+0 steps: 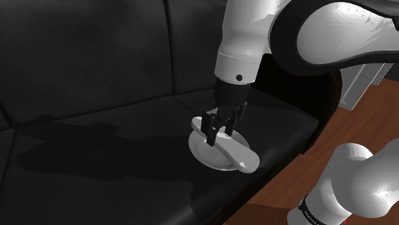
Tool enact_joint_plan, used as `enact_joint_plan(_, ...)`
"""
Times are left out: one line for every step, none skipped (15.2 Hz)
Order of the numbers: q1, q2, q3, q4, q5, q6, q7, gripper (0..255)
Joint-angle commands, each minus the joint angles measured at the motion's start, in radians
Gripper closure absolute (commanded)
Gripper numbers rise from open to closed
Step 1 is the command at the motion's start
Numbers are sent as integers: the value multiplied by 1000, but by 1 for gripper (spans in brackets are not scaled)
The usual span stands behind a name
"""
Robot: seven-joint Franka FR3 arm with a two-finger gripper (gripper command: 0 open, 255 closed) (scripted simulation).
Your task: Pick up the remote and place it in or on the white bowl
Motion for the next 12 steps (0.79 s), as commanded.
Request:
enact_joint_plan(0,0,0,-1,0,1,0,255)
enact_joint_plan(0,0,0,-1,0,1,0,255)
enact_joint_plan(0,0,0,-1,0,1,0,255)
enact_joint_plan(0,0,0,-1,0,1,0,255)
enact_joint_plan(0,0,0,-1,0,1,0,0)
enact_joint_plan(0,0,0,-1,0,1,0,0)
enact_joint_plan(0,0,0,-1,0,1,0,0)
enact_joint_plan(0,0,0,-1,0,1,0,0)
enact_joint_plan(0,0,0,-1,0,1,0,0)
enact_joint_plan(0,0,0,-1,0,1,0,0)
enact_joint_plan(-2,3,-5,35,-4,-31,2,0)
enact_joint_plan(-5,8,-9,72,-9,-64,4,0)
